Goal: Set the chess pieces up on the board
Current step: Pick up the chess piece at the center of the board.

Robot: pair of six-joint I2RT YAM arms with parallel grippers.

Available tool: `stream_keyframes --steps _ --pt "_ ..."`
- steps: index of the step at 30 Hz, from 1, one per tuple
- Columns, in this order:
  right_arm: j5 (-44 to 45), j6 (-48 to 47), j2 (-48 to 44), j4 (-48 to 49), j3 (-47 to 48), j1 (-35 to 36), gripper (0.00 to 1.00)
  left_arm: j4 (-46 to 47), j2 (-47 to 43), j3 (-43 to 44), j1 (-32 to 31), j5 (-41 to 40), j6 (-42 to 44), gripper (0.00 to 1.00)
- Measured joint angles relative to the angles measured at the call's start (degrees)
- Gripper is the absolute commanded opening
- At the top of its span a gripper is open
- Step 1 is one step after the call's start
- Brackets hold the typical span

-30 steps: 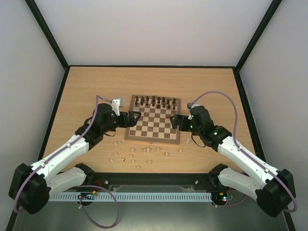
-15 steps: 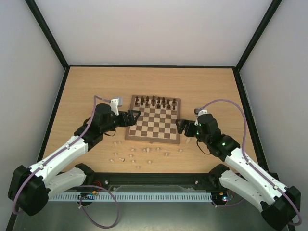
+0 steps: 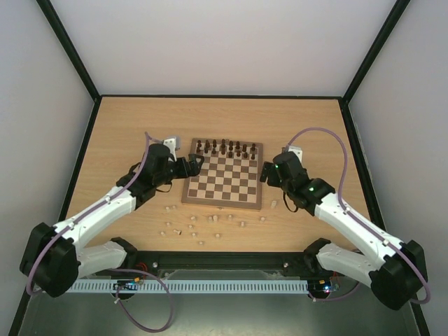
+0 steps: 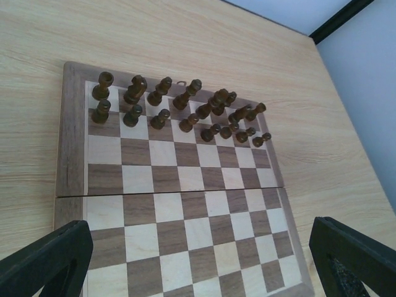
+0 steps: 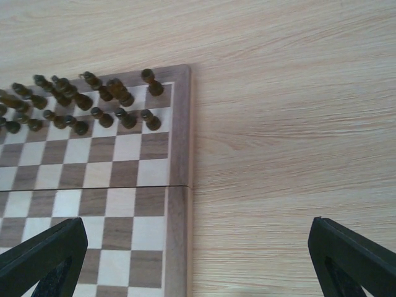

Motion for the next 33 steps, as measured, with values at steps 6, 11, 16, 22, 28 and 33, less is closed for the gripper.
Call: stream_keyframes --steps 6,11,16,22,28,33 --pt "1.49 -0.07 6.01 -1.60 2.08 0.00 0.78 0.70 5.55 1.40 -0.04 0.07 1.33 0.99" --pt "-0.37 0.68 7.87 -3.21 1.60 0.00 0.68 1.79 7.23 1.36 -0.11 0.59 1.73 0.99" --pt "-3.74 2.45 7.72 -3.67 -1.49 0.00 0.64 1.99 7.15 1.36 -0.11 0.87 1.92 0.99" --pt "-6.78 5.90 6.86 -5.09 -5.88 0.44 0.64 1.92 5.29 1.36 -0.39 0.83 2.36 0.99" --pt "-7.10 9.14 7.21 -6.23 -6.82 2.93 0.61 1.46 3.61 1.18 -0.48 0.61 2.34 0.99" --pt "-6.54 11.72 7.23 -7.10 -6.88 5.33 0.57 0.26 2.10 0.70 -0.48 0.55 2.40 0.99"
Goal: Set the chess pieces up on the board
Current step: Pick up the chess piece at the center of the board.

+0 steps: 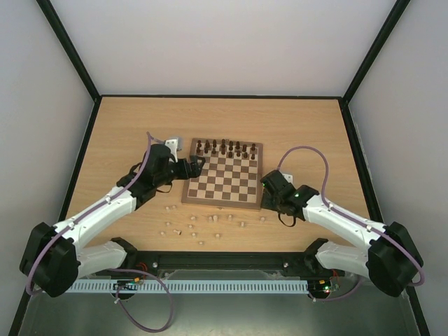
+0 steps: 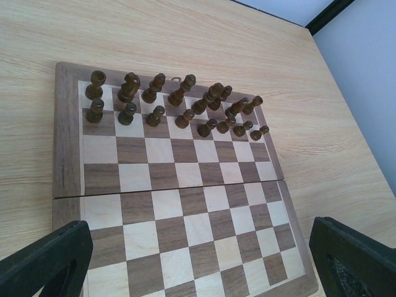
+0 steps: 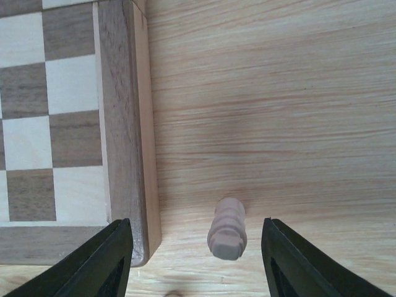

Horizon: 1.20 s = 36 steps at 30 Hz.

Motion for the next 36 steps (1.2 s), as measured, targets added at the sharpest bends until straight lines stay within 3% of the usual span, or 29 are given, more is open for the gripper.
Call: stream_keyframes --steps 6,16,36 --pt "1.46 2.51 1.77 -1.16 -0.04 1.66 0.47 -0.96 -1.33 -0.02 0.00 -0.35 0.50 0.99" --pt "5.38 4.59 2.64 -2.32 -0.31 2.01 0.39 -2.69 -2.03 -0.42 0.00 -0.52 1.49 0.99" --pt "5.77 4.15 5.97 -2.27 0.20 2.03 0.04 -2.99 -1.88 -0.42 0.00 -0.98 2.89 0.99"
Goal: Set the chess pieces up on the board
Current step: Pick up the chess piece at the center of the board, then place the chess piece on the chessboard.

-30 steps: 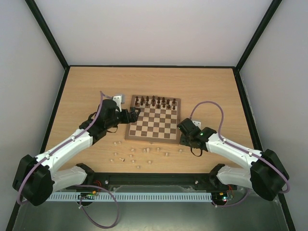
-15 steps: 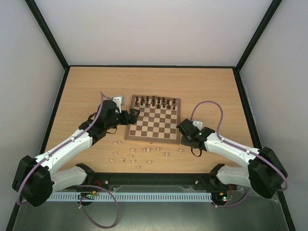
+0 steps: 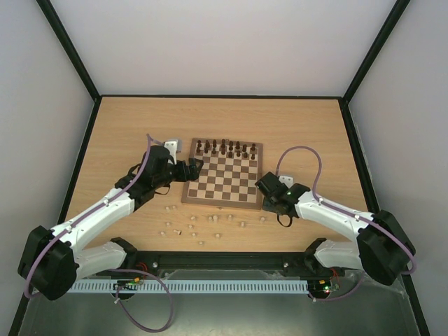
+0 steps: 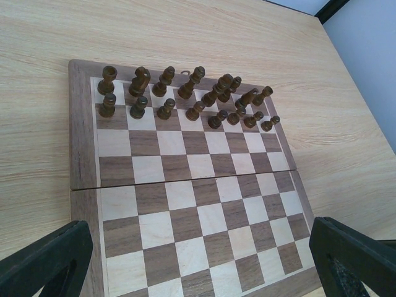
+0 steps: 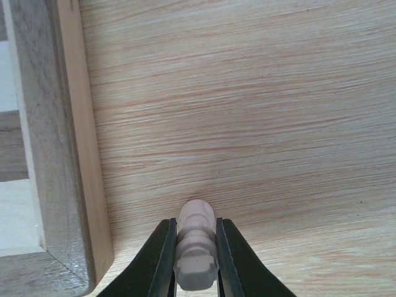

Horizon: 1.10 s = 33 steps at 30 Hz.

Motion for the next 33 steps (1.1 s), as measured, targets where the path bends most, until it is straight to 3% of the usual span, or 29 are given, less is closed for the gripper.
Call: stream_keyframes --steps 17,33 --pt "0.13 -6.75 -2.86 -2.95 10.99 1.14 0.03 0.13 0.28 -0.50 3.78 1.66 -0.04 0.99" --pt "-1.16 -12.44 10.78 -1.60 21.05 12.07 0.03 -0.74 -6.05 -4.26 6.05 2.38 -1.51 0.99"
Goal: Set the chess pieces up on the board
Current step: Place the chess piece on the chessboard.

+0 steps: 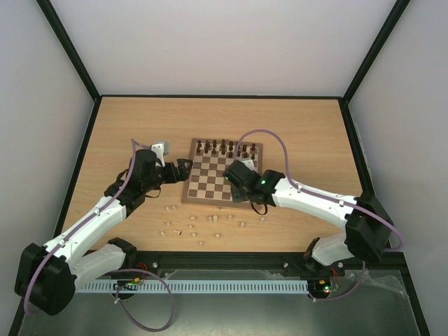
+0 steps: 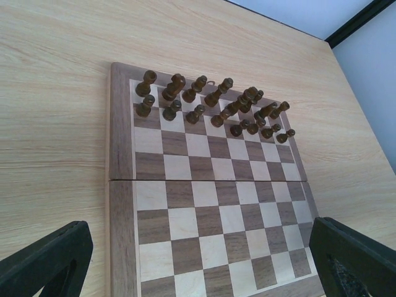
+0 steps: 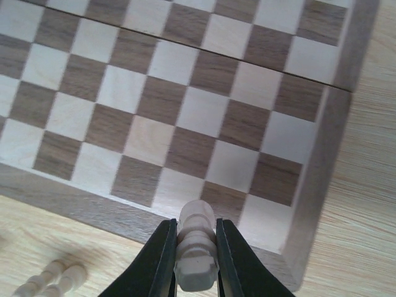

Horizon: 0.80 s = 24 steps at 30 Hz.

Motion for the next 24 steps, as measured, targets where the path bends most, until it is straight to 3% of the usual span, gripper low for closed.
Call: stream_keyframes --steps 24 --pt "0.63 -1.97 12.09 1.42 8.17 6.10 0.04 -1.49 -2.78 -3.37 2.12 0.11 0.00 0.99"
